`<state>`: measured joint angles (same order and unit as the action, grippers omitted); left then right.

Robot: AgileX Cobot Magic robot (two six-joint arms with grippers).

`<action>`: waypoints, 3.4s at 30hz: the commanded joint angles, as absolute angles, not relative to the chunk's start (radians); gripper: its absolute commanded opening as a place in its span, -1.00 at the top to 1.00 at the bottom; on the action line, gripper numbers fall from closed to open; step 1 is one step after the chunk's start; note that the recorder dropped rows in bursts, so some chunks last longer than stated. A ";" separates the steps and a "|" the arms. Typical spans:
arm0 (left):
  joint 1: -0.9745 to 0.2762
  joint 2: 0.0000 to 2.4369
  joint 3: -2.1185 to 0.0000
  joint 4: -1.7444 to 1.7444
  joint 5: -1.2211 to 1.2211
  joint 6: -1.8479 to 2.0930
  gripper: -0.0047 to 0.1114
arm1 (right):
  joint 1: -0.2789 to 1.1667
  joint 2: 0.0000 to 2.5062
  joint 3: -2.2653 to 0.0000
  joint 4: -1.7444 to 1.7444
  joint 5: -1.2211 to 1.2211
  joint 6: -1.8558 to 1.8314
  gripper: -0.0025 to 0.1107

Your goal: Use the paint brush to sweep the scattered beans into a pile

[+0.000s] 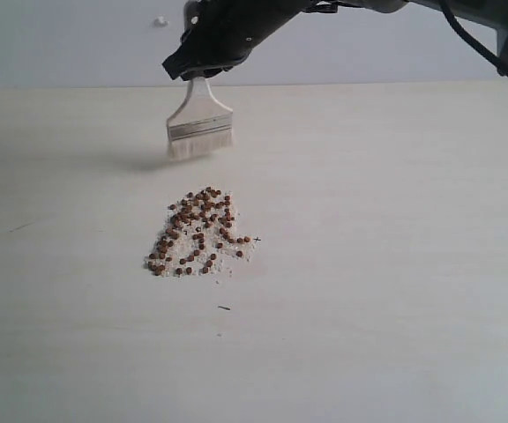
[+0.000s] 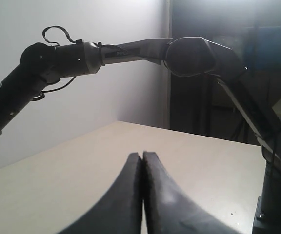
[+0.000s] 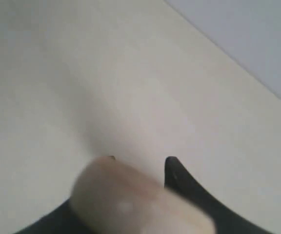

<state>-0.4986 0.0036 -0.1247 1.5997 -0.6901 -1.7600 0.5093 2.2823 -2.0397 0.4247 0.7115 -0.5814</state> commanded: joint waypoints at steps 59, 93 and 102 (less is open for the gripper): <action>-0.498 0.000 -0.117 1.597 -0.691 -1.762 0.92 | 0.567 2.250 -1.971 0.393 0.712 -0.450 0.96; -0.498 0.000 -0.117 1.597 -0.691 -1.762 0.92 | 0.600 2.214 -1.971 0.406 0.829 -0.450 0.96; -0.498 0.000 -0.117 1.597 -0.691 -1.762 0.92 | 0.600 2.189 -1.971 0.251 0.812 -0.271 0.96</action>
